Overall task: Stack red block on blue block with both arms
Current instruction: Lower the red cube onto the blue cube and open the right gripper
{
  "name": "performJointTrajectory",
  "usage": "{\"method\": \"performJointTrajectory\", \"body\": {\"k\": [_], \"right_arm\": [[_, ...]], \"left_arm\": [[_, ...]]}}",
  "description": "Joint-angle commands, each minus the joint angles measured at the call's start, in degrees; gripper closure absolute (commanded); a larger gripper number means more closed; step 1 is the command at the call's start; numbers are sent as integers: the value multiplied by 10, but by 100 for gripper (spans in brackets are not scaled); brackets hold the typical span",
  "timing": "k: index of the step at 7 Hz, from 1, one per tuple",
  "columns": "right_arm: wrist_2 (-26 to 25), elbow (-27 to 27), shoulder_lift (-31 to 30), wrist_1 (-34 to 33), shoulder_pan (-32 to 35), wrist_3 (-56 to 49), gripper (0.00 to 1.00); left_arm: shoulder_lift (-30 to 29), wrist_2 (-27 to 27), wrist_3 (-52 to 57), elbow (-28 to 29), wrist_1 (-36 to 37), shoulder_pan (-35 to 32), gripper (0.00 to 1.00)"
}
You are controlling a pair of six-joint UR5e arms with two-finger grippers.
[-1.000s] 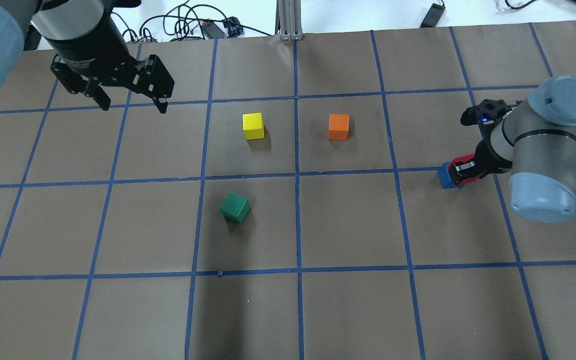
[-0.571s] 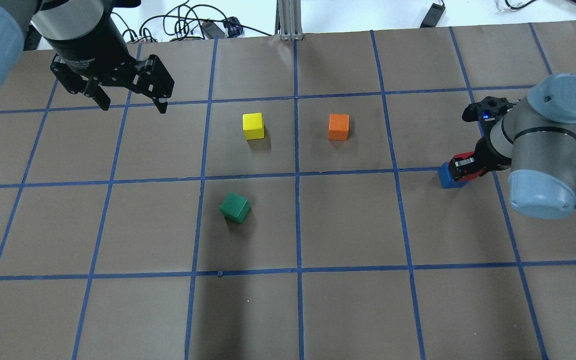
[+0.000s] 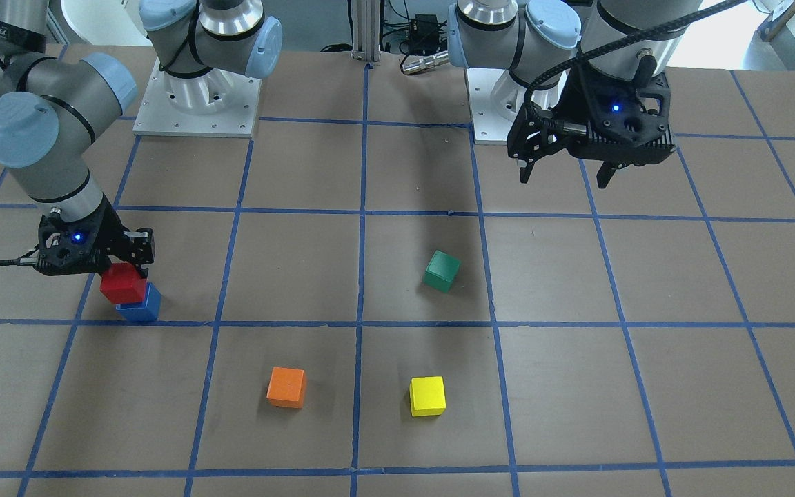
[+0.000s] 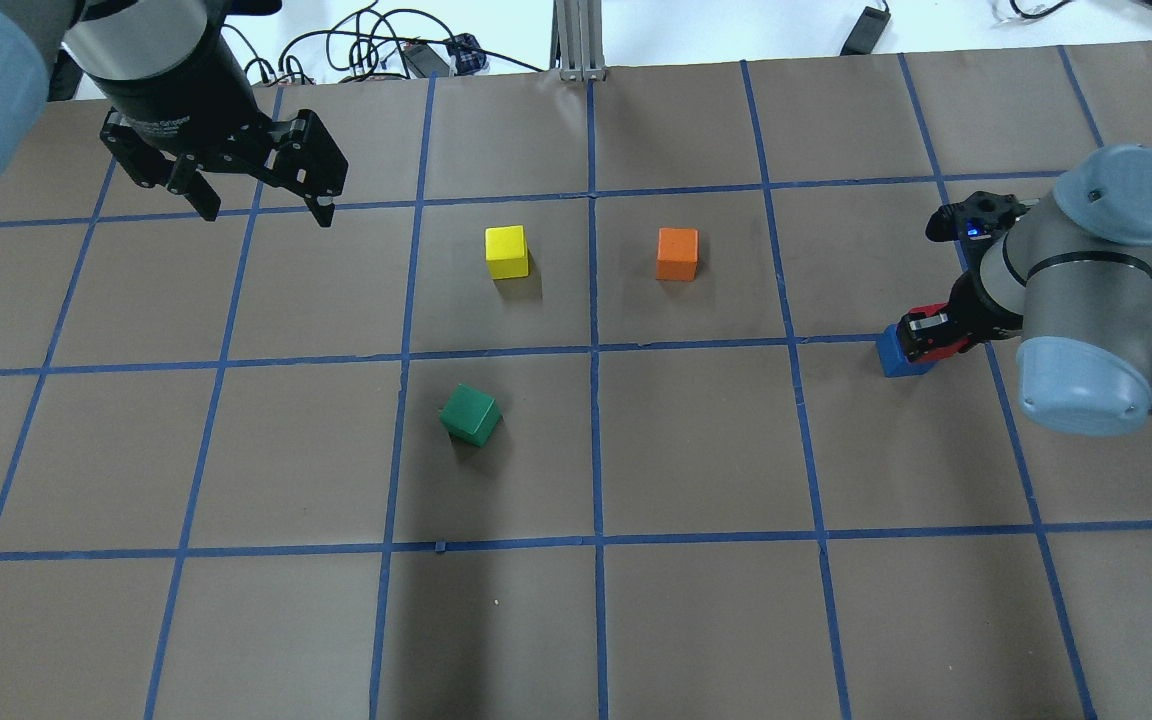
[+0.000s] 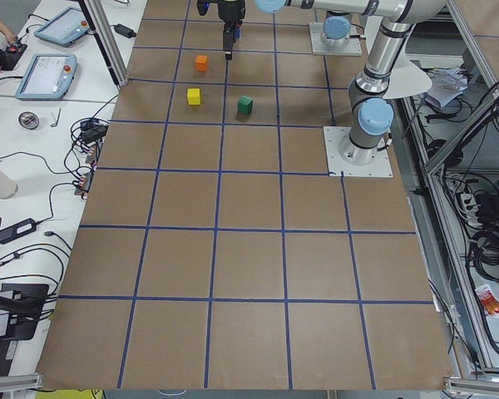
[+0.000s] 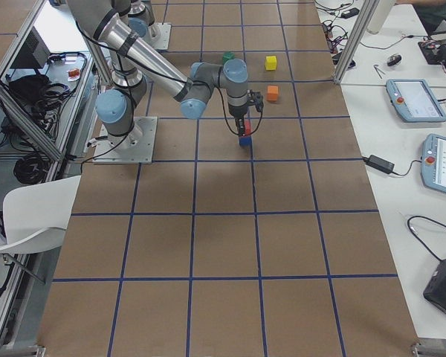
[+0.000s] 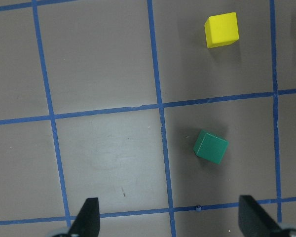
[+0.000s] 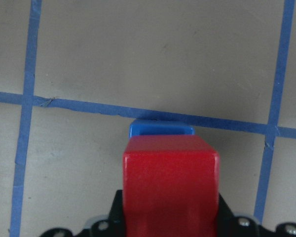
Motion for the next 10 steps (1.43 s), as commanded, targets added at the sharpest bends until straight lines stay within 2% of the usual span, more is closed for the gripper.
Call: {"method": "performJointTrajectory", "body": {"k": [1, 2, 3, 5, 6, 7, 8, 9, 10], "right_arm": [[0, 1, 0, 0, 0, 1, 78], [0, 1, 0, 4, 0, 1, 68], [0, 1, 1, 5, 0, 1, 63], [0, 2, 0, 6, 0, 0, 17], [0, 2, 0, 5, 0, 1, 8], [0, 1, 0, 5, 0, 1, 1], [-4, -5, -1, 9, 0, 2, 0], [-7, -14, -8, 33, 1, 6, 0], [-8, -49, -18, 95, 0, 7, 0]], "left_arm": [[0, 0, 0, 2, -1, -1, 0], [0, 0, 0, 2, -1, -1, 0], [0, 0, 0, 2, 0, -1, 0], [0, 0, 0, 2, 0, -1, 0], [0, 0, 0, 2, 0, -1, 0], [0, 1, 0, 3, 0, 0, 0], [0, 2, 0, 2, 0, 0, 0], [0, 2, 0, 3, 0, -1, 0], [0, 1, 0, 3, 0, 0, 0]]}}
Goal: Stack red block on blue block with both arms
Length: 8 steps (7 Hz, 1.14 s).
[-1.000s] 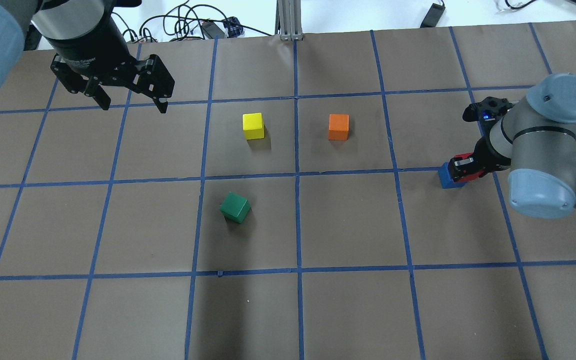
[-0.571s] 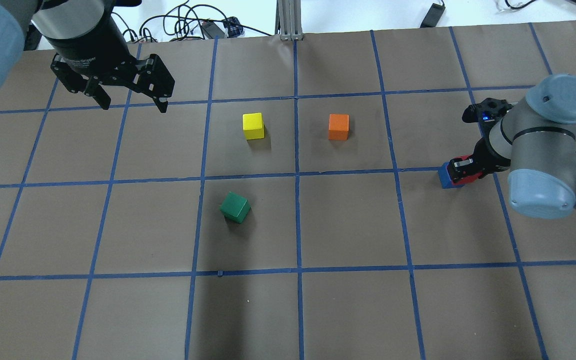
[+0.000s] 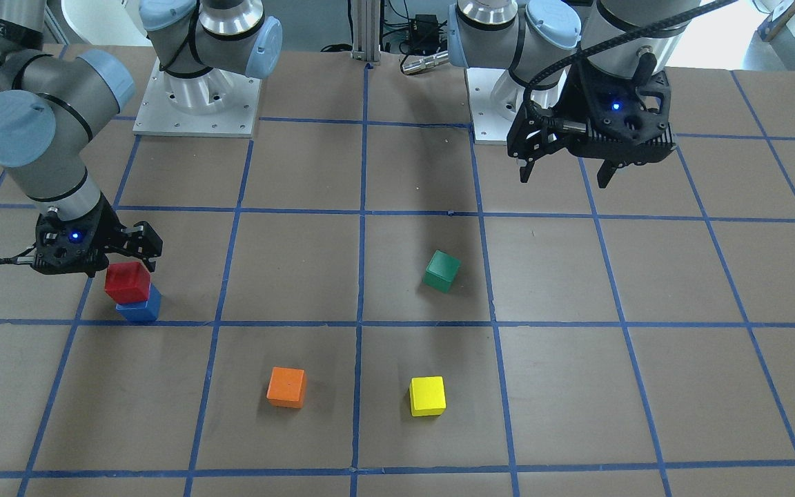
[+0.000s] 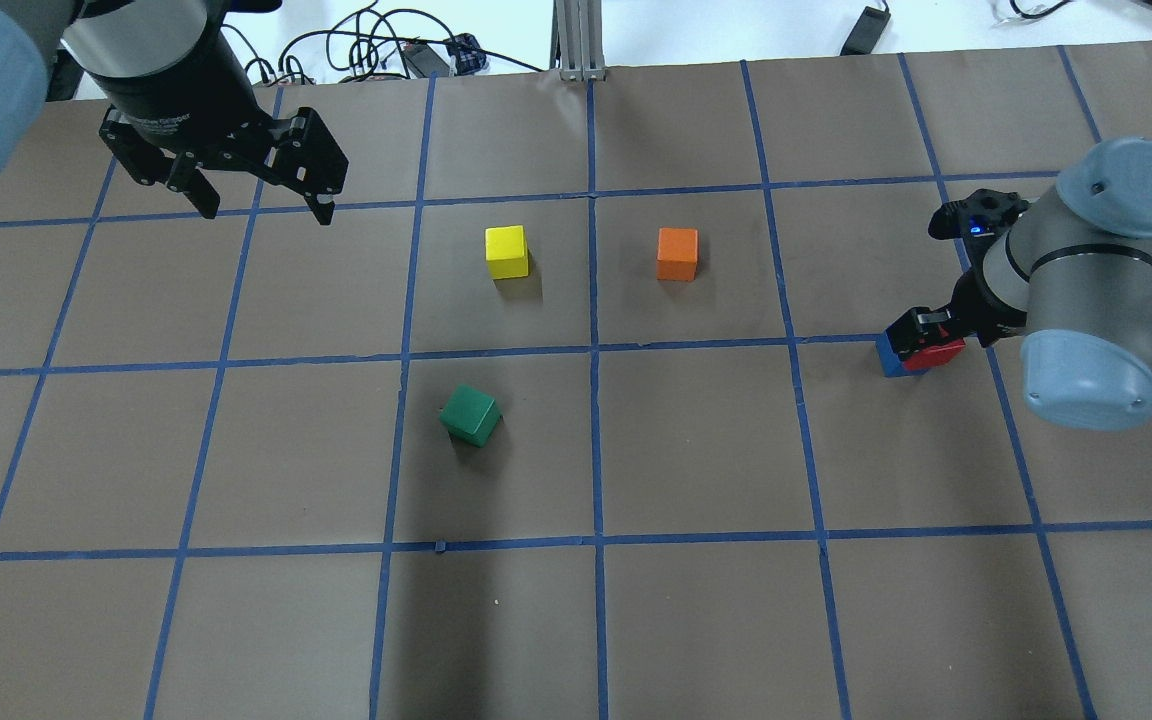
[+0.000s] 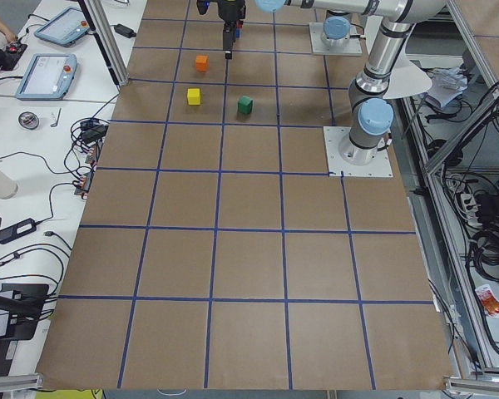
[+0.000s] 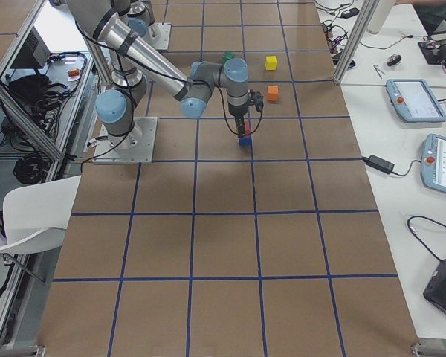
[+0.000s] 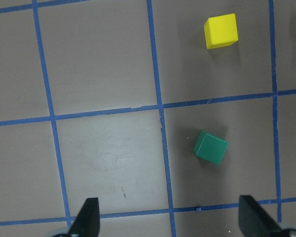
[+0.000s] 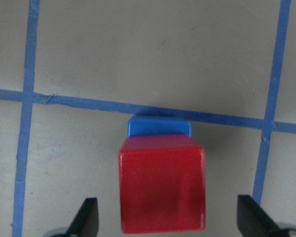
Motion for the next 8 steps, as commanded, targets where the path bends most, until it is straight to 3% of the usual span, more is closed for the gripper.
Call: {"method": "performJointTrajectory", "body": {"k": [1, 3, 5, 8], "right_arm": [[-3, -87, -32, 154, 1, 29, 0], [-4, -201, -51, 331, 4, 92, 0], [3, -294, -71, 451, 22, 132, 0], [-2, -306, -70, 474, 115, 246, 0]], "left_arm": [[0, -1, 0, 0, 0, 0, 0], [0, -1, 0, -1, 0, 0, 0], [0, -1, 0, -1, 0, 0, 0], [0, -1, 0, -1, 0, 0, 0]]}}
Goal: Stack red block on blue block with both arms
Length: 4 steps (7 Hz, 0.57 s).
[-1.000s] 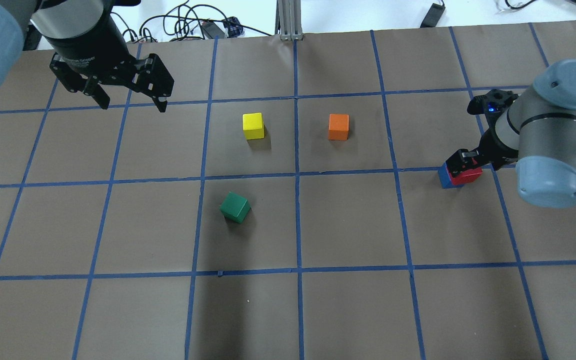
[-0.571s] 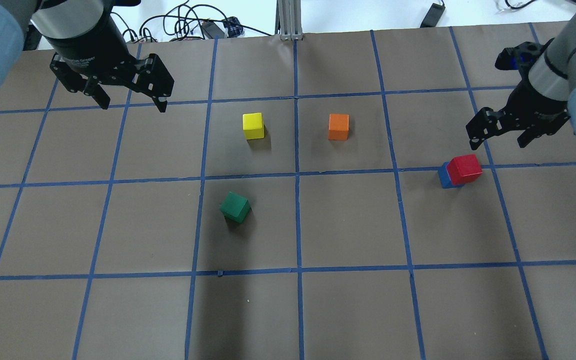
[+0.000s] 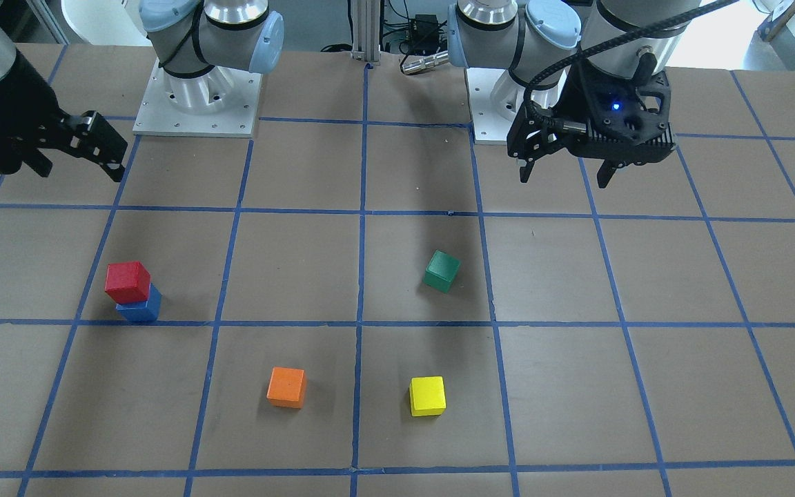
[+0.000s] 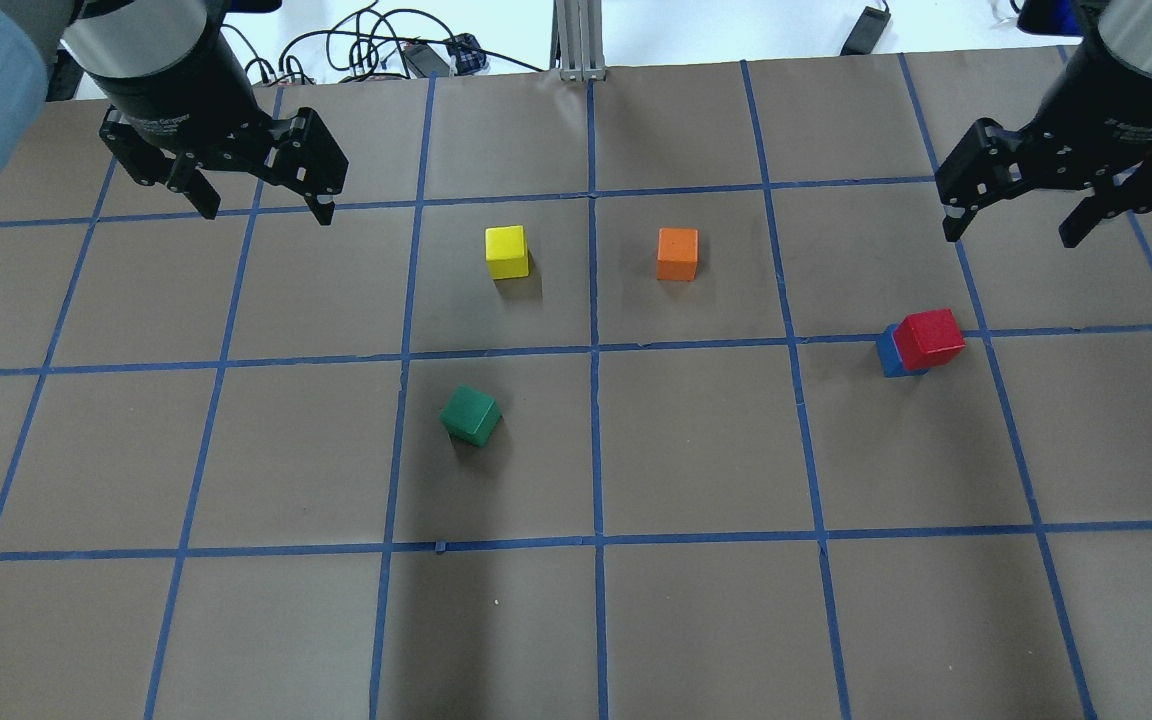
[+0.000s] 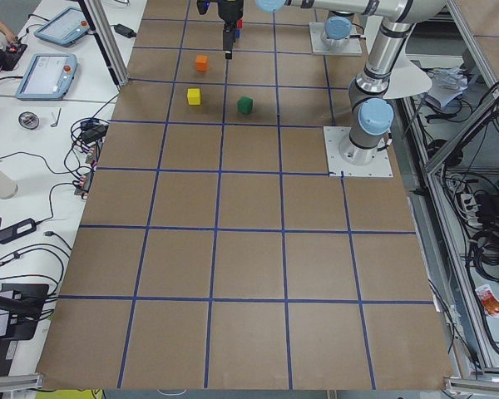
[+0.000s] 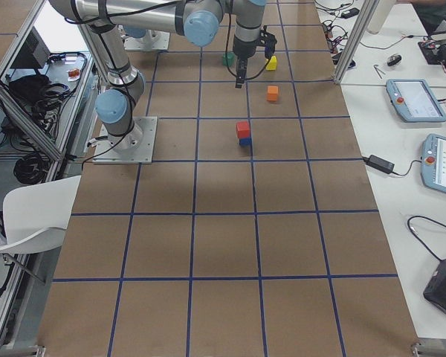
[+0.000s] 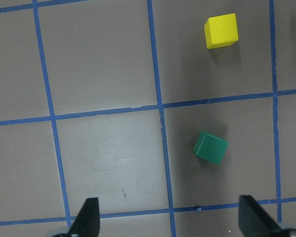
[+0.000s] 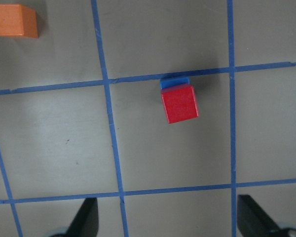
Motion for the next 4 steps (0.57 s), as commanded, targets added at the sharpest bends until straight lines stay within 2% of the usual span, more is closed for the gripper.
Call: {"method": "performJointTrajectory", "body": {"k": [1, 4], "right_arm": [[4, 2, 2, 6, 48, 55, 0], [4, 17, -2, 1, 83, 58, 0]], "left_arm": [[0, 0, 0, 0, 0, 0, 0], [0, 0, 0, 0, 0, 0, 0]]}}
